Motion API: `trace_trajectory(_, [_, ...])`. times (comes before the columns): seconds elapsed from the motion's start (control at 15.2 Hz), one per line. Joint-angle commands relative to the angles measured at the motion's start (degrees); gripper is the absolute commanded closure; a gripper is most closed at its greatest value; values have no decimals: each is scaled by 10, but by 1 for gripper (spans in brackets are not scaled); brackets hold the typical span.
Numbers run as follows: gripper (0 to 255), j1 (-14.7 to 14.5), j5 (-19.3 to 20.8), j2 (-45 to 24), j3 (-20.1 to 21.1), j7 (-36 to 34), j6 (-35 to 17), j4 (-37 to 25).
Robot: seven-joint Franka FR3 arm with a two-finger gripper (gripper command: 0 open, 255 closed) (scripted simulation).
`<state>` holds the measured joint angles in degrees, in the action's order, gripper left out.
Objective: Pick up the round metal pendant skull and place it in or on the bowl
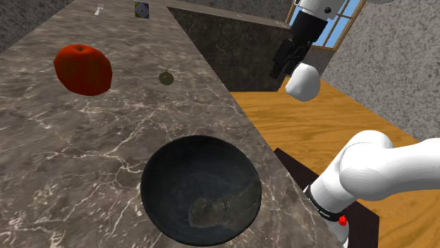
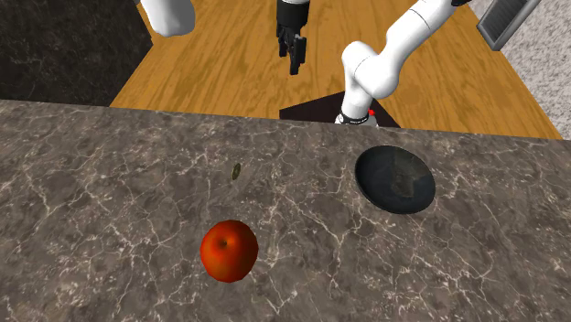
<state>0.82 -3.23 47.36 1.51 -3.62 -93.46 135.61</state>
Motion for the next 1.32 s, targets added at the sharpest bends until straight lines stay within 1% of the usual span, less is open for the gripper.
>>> trace_trajectory(0.0, [0, 0, 0, 0, 0, 0, 0, 0])
trace_trajectory(0.4, [0, -3, -21, 0, 103, -111, -144, 49])
trace_trajectory(0.59, [0, 4, -21, -18, 160, -171, -216, 58])
trace_trajectory(0.73, [0, 14, -15, -36, 200, -213, -262, 57])
trace_trajectory(0.86, [0, 30, -3, -57, 243, -258, -306, 52])
trace_trajectory(0.99, [0, 54, 15, -80, 289, -306, -347, 42])
trace_trajectory(1.12, [0, 85, 41, -105, 339, -358, -383, 26])
trace_trajectory(1.25, [0, 126, 73, -130, 395, -414, -413, 6])
